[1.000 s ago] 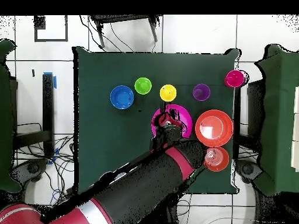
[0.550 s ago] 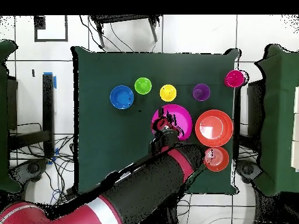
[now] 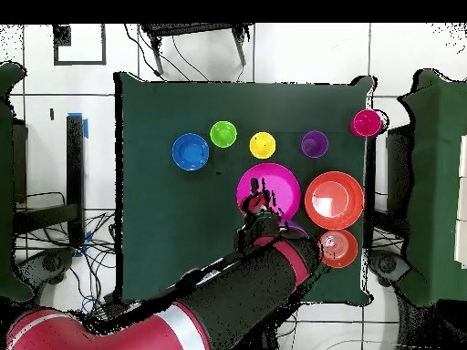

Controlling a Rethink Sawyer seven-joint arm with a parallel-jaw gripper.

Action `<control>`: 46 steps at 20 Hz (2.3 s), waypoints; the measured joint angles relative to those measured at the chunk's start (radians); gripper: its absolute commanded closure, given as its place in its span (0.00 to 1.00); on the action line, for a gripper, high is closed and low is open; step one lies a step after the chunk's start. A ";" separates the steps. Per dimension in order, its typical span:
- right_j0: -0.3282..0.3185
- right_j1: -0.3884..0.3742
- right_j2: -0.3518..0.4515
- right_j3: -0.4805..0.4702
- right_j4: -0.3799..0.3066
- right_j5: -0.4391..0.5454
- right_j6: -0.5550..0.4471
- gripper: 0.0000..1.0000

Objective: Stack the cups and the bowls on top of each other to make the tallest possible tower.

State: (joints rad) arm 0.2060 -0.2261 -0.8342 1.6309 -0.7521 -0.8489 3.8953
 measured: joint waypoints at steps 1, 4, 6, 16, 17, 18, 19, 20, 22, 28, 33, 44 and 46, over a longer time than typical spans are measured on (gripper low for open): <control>0.000 -0.010 0.003 0.010 -0.009 0.000 0.000 0.00; 0.000 -0.034 0.009 0.024 -0.041 0.002 0.000 0.00; 0.000 -0.054 0.012 0.029 -0.071 0.008 0.000 0.00; -0.011 -0.140 0.032 0.040 -0.172 0.056 0.000 0.00; -0.015 -0.141 0.035 0.040 -0.172 0.057 0.000 0.00; -0.030 -0.141 0.046 0.040 -0.172 0.056 0.000 0.00; -0.036 -0.141 0.050 0.040 -0.172 0.056 0.000 0.00; -0.043 -0.138 0.053 0.040 -0.171 0.057 0.000 0.00; -0.058 -0.134 0.058 0.041 -0.169 0.057 0.000 0.00; -0.135 -0.092 0.083 0.057 -0.104 0.055 0.000 0.00; -0.153 -0.053 0.095 0.077 -0.055 0.040 0.000 0.00; -0.151 -0.030 0.109 0.098 -0.041 0.023 0.000 0.00; -0.147 -0.041 0.109 0.105 -0.042 0.023 0.000 0.00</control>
State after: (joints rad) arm 0.0591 -0.2670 -0.7254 1.7358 -0.7945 -0.8257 3.8953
